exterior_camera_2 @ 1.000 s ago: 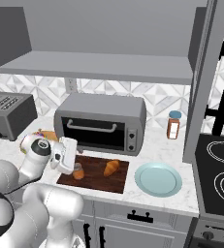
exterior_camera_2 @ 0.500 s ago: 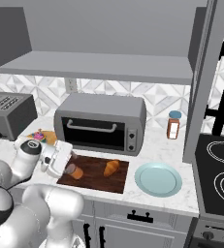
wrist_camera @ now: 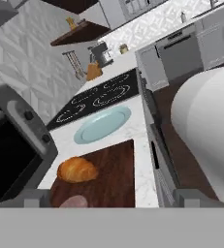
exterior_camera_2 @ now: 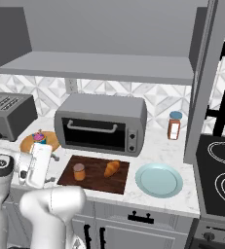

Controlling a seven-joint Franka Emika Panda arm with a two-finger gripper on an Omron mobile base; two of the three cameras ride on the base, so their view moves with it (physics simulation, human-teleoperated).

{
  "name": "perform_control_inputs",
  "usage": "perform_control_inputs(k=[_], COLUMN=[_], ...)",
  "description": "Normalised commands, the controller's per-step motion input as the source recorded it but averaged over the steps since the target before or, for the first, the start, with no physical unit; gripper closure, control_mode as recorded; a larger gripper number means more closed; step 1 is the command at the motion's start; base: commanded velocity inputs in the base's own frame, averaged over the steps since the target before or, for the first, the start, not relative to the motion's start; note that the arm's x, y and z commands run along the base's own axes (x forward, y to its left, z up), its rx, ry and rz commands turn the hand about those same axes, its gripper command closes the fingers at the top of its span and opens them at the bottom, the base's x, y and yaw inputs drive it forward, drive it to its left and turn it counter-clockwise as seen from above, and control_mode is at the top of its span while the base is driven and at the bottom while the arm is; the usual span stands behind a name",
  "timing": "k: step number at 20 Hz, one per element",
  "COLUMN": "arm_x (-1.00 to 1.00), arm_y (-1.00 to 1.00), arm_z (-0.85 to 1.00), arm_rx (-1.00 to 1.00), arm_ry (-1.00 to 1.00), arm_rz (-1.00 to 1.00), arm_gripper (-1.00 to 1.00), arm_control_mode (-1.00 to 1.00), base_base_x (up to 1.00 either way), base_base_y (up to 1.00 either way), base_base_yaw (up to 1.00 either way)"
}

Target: From the different types of pastries on the counter, select a croissant and place it on the cutting board. Then retrieve a jar of jam from the cabinet and place it alongside the croissant on the cutting board.

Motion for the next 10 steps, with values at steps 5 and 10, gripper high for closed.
perform_control_inputs(k=[5,10], arm_x=[-1.0,-1.0], arm_y=[0.57,0.76], arm_z=[0.71,0.42], arm_rx=[0.0,0.0], arm_ry=[-0.25,-0.06], arm_rz=[0.11,0.19], arm_gripper=[-1.0,-1.0], arm_control_mode=[-1.0,-1.0], base_base_x=[0.0,0.0], base_base_y=[0.0,0.0], base_base_yaw=[0.0,0.0])
